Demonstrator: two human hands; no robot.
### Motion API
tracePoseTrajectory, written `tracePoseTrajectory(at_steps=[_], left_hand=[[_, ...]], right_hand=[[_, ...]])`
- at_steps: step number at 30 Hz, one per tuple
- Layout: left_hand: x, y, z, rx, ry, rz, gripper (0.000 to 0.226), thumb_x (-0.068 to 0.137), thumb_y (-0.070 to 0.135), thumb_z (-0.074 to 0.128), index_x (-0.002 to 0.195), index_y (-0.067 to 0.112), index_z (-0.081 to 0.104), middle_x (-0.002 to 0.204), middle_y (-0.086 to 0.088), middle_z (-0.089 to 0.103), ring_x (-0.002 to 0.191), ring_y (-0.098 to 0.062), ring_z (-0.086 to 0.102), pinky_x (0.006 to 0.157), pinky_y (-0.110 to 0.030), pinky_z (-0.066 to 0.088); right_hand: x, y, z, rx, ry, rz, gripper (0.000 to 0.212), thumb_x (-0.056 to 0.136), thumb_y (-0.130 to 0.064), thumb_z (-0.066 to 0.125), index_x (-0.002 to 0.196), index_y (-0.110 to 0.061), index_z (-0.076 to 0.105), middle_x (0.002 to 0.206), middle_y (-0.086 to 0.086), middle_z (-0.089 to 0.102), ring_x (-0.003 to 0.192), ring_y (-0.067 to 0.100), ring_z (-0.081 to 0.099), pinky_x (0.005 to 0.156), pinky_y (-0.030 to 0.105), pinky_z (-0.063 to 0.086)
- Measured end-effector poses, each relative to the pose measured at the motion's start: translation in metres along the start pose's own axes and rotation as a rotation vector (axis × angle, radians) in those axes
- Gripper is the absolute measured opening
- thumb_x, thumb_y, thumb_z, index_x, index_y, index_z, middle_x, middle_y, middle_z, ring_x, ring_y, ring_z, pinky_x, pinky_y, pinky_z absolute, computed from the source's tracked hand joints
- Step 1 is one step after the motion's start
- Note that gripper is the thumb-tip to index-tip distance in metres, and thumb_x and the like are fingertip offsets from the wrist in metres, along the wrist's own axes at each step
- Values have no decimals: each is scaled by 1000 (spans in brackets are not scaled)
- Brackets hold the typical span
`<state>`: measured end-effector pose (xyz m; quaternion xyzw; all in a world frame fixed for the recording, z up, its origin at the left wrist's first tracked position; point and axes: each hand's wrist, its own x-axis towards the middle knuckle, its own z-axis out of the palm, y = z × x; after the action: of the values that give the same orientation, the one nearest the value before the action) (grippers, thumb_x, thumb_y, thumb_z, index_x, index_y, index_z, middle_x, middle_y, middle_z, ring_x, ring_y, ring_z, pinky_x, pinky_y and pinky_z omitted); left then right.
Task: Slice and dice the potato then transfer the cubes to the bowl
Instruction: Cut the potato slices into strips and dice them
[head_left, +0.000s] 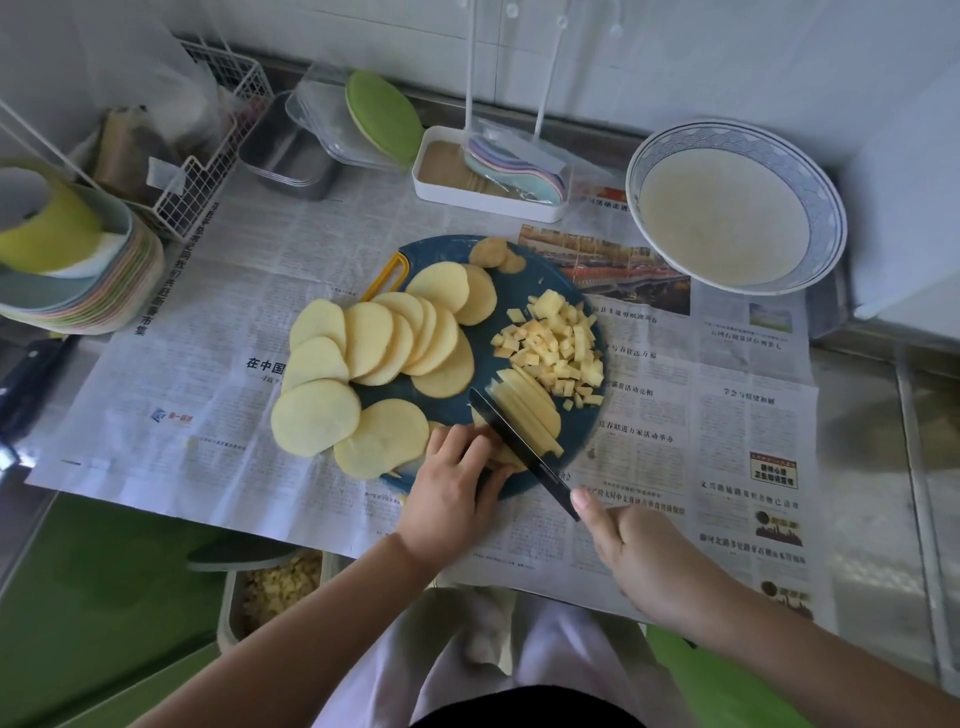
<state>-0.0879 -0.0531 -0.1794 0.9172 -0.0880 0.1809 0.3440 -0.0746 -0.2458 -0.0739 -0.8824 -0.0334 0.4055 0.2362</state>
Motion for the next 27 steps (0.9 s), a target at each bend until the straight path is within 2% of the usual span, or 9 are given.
tracePoseTrajectory(at_steps=[4,8,12,15,17,21,27], left_hand=[[2,0,-1,4,12,24,11,89,20,59,91,11,54,101,4,44,83,-16,43,78,-23,38],[0,-2,1,11,6,12,13,90,21,60,93,8,59,102,0,50,86,-15,45,80,-25,41],[-2,-5,3,-15,-6,-24,22,91,27,58,96,6,59,101,-6,56,87,-21,52,80,-28,45],[-4,-7,2,-50,-2,-18,19,91,27,57,99,10,53,105,-3,49,91,-20,54,83,-25,46],[-4,-10,2,-52,-8,1,17,92,23,57,101,9,54,107,-3,45,93,-20,55,84,-25,47],[-5,-11,0,-25,-15,16,15,94,20,54,98,6,58,103,-7,47,88,-22,56,80,-28,49],[-4,-10,0,6,-7,58,10,95,19,53,98,9,55,104,-4,48,88,-23,53,78,-33,49]], right_hand=[[9,-1,5,-24,23,-10,58,93,-57,15,55,-16,28,45,-6,26,35,8,24,48,21,29],[17,6,20,-33,64,-54,59,84,-63,11,54,-17,32,44,-5,27,32,10,28,46,20,29],[26,19,12,172,6,-22,67,84,-70,14,56,-15,38,40,-6,31,33,7,30,49,26,38],[27,28,1,356,-110,4,65,85,-71,22,60,-14,42,43,-2,33,36,15,33,46,25,40],[25,31,-3,392,-154,11,65,87,-71,26,60,-14,42,47,2,34,39,17,34,47,27,39],[16,33,-7,422,-154,11,64,87,-69,28,60,-13,42,47,4,34,38,18,34,47,28,39],[-3,22,-14,351,-109,-15,67,89,-68,24,56,-12,39,46,7,32,34,19,33,43,27,40]])
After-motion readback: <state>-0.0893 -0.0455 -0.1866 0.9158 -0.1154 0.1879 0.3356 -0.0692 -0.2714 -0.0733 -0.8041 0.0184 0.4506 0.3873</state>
